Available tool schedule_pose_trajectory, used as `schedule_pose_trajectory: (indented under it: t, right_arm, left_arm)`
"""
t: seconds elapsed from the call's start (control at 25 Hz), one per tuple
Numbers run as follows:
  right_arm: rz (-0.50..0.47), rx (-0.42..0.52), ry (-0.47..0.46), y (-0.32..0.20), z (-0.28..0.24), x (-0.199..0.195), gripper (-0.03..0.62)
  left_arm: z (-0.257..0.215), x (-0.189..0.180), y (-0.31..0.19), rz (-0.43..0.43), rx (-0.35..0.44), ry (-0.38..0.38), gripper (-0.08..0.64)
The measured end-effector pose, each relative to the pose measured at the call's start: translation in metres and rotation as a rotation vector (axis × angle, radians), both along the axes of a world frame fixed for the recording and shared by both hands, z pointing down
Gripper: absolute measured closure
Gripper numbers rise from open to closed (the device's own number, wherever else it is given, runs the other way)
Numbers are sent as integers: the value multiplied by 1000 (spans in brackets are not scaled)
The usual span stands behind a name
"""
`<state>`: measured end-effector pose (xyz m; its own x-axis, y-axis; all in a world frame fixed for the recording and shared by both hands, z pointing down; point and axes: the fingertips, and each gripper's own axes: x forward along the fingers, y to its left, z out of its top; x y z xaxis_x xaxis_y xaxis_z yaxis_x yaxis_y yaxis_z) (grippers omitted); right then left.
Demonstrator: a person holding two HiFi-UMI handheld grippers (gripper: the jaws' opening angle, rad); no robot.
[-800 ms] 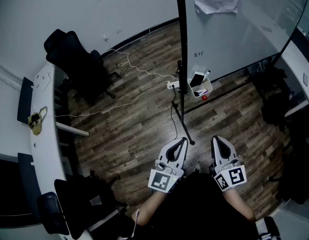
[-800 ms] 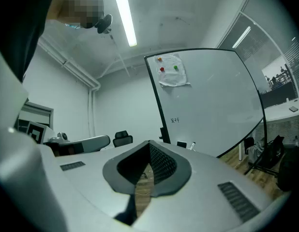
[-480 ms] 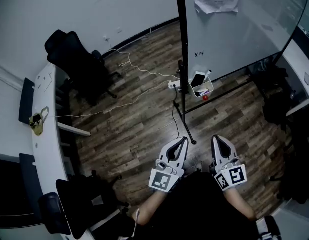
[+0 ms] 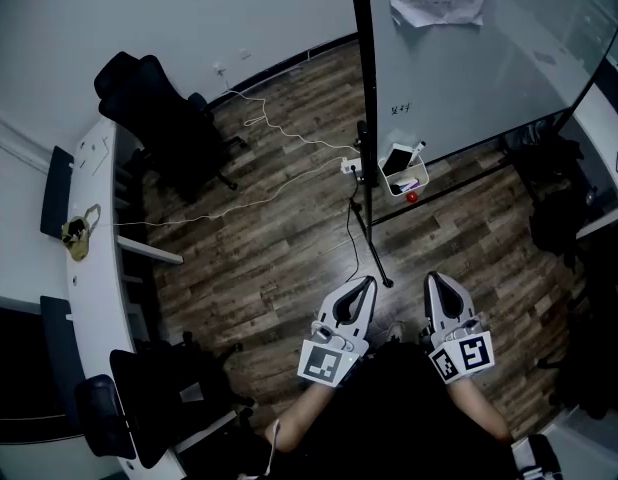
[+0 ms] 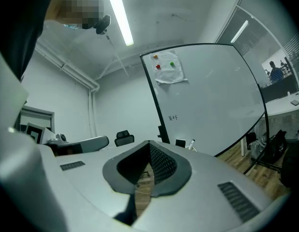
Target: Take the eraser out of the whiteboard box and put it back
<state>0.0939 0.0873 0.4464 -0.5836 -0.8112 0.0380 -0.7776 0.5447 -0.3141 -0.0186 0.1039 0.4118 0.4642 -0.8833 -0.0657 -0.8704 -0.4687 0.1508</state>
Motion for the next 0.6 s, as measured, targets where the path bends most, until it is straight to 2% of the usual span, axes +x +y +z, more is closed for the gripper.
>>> schedule_pose_trajectory:
  t: [0.32, 0.6]
  right_arm:
    - [-53, -12, 39, -14, 16, 13, 578]
    - [-72, -19, 19, -29, 18, 24, 578]
  left_arm:
    - [4, 15, -5, -73, -15, 7, 554]
    - [7, 32, -13, -97, -29, -11, 554]
